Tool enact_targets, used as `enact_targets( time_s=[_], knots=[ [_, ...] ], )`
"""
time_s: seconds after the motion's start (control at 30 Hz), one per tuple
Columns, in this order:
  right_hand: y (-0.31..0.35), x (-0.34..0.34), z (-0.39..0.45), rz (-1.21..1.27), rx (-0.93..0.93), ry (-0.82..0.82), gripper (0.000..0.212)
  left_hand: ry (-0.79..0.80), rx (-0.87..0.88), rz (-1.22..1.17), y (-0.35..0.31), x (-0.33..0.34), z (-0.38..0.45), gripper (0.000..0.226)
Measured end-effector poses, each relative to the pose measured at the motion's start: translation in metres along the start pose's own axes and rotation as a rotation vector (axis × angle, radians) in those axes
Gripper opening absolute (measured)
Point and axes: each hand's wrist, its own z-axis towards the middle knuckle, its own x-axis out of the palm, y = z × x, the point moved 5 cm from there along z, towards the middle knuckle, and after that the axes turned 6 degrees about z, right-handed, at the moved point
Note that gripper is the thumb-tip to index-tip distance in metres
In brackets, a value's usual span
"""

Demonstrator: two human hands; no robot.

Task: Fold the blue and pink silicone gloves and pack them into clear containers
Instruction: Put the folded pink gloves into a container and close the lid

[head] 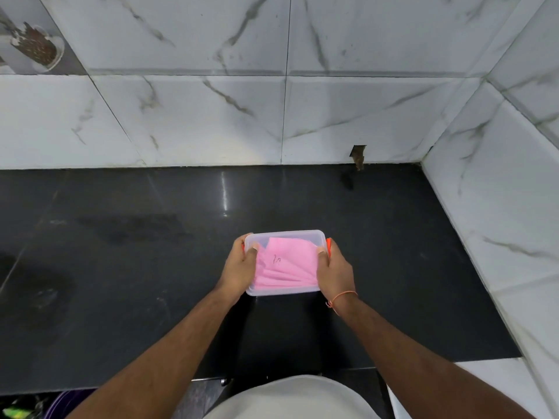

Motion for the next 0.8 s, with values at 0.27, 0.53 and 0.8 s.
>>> enact_targets(
  time_s=[0.27,0.53,0.8],
  knots=[
    [0.004,0.003,-0.002,-0.2,-0.156,-0.043,0.061,-0.054,0.151,0.369,-0.014,0.002,-0.004,0.054],
    [0.039,0.004,0.002,-0.779,-0.609,0.01,0.069,-0.094,0.615,1.158,-0.04,0.019,-0.014,0.07],
    [0.033,0.026,0.023,-0.929,-0.627,0.103,0.068,0.052,0.652,1.295,-0.036,0.035,0.019,0.074]
  ],
)
